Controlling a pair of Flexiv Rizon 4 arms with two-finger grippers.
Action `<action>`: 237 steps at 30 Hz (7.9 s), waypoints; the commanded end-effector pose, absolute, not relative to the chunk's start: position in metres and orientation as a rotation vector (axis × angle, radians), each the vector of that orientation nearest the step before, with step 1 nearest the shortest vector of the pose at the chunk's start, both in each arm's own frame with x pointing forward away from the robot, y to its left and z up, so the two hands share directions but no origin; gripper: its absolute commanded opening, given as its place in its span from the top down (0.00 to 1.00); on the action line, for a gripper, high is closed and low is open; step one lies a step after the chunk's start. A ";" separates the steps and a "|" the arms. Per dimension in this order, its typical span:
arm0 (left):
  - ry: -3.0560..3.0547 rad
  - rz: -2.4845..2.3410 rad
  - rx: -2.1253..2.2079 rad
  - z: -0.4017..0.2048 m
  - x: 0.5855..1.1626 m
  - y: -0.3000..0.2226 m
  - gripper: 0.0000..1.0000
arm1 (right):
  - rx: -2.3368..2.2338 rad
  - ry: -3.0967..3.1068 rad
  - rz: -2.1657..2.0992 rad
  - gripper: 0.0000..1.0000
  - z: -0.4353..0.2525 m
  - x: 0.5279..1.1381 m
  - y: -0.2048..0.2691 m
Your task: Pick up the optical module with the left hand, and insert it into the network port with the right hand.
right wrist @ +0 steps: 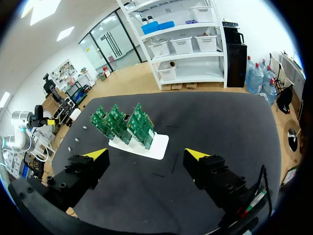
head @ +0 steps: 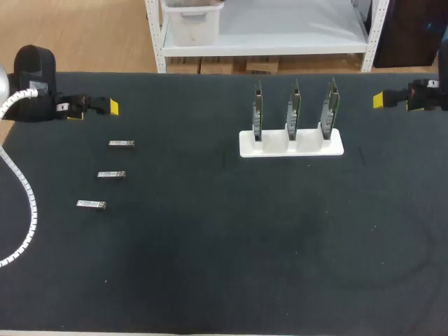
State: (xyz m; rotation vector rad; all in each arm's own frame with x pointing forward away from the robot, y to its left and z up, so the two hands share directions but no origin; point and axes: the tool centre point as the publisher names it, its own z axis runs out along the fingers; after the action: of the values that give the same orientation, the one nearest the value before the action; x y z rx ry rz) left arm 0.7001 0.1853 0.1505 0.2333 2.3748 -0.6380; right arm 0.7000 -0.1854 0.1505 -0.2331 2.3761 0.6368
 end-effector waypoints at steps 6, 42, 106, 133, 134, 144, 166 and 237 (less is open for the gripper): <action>2.376 -0.636 0.232 0.151 0.700 0.185 0.00 | -0.231 2.376 0.633 0.00 0.151 0.700 -0.185; 2.262 -0.298 1.326 0.142 0.752 0.218 0.00 | -0.231 2.376 0.633 0.00 0.151 0.700 -0.185; 2.221 0.076 2.162 -0.006 0.774 0.228 0.00 | -0.231 2.376 0.633 0.00 0.151 0.700 -0.185; 2.281 0.055 2.159 -0.019 0.780 0.224 0.00 | -0.231 2.376 0.633 0.00 0.151 0.700 -0.185; 2.280 0.056 2.160 -0.019 0.781 0.224 0.00 | -0.231 2.376 0.633 0.00 0.151 0.700 -0.185; 2.279 0.060 2.152 -0.020 0.783 0.224 1.00 | -0.231 2.376 0.633 0.00 0.151 0.700 -0.185; 2.260 -0.011 2.051 -0.005 0.783 0.227 1.00 | -0.231 2.376 0.633 0.00 0.151 0.700 -0.185; 1.483 -0.999 1.390 0.204 0.741 -0.010 1.00 | -0.231 2.376 0.633 0.00 0.151 0.700 -0.185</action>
State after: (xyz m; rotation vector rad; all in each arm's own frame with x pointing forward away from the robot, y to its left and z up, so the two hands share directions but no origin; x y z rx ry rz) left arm 0.7342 -0.0016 0.2059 1.3815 1.4884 -0.9933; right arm 0.6999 -0.1854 0.1506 -0.2332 2.3759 0.6371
